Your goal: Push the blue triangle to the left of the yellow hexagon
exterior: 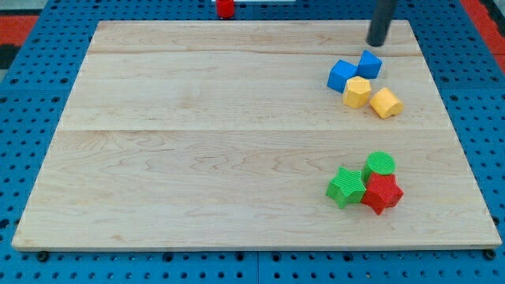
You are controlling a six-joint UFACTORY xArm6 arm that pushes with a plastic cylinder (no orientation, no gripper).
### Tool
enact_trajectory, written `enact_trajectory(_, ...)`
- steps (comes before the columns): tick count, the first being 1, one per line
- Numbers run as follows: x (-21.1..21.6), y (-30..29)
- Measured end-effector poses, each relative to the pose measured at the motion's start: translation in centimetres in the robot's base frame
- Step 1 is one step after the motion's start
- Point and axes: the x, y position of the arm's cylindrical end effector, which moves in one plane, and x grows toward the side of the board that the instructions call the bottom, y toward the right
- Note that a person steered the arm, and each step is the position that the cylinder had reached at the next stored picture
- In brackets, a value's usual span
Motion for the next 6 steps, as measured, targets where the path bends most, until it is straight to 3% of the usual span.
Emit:
enact_trajectory(3,10.2,-7.9)
enact_trajectory(5,15.7,-8.3)
enact_trajectory(6,15.7,-9.3)
